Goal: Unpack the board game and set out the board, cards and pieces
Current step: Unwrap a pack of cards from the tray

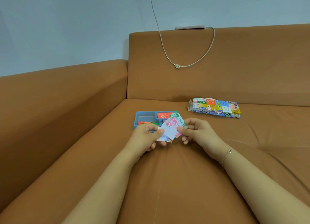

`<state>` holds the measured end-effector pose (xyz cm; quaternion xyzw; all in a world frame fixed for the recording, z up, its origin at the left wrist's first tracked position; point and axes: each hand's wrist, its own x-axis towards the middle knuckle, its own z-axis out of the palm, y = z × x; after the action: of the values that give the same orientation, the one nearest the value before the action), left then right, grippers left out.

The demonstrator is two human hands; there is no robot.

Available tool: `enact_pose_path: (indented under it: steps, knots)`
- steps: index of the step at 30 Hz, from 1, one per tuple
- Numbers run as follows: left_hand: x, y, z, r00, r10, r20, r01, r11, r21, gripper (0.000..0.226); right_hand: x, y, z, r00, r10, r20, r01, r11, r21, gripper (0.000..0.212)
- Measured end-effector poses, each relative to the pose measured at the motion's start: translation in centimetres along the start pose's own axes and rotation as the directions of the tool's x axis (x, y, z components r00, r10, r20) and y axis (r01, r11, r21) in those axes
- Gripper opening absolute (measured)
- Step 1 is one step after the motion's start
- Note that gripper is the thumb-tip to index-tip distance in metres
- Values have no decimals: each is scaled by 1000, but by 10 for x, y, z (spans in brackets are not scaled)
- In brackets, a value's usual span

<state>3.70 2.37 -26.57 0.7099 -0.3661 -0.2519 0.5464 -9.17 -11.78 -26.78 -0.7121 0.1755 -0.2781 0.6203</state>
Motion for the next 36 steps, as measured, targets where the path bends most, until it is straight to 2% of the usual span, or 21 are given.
enact_pose_path:
  steps: [8,12,15,23,29,34,36]
  knots:
    - [-1,0,-1,999,25,-29,-25,1000,5,17,2,-2,-3,996,52,-73,-46,995,85,6]
    - [0,-2,-4,994,76,-74,-74,997,38,14,2,-3,-10,989,71,-126,-47,981,186,7]
    - [-1,-1,-4,987,143,-74,-137,987,80,14,2,-6,-14,992,108,-60,-90,963,254,13]
    - [-2,1,0,967,245,-68,-236,965,115,14,-1,-12,-9,970,206,128,-234,932,276,16]
    - [-1,0,1,965,251,-79,-242,964,105,13,-1,-15,-5,956,270,113,-290,925,244,26]
    - [-2,2,2,960,269,-80,-264,962,61,12,-1,-17,-4,925,326,195,-380,803,460,25]
    - [-2,3,2,962,266,-65,-263,964,49,13,0,-16,-3,931,315,182,-364,796,484,22]
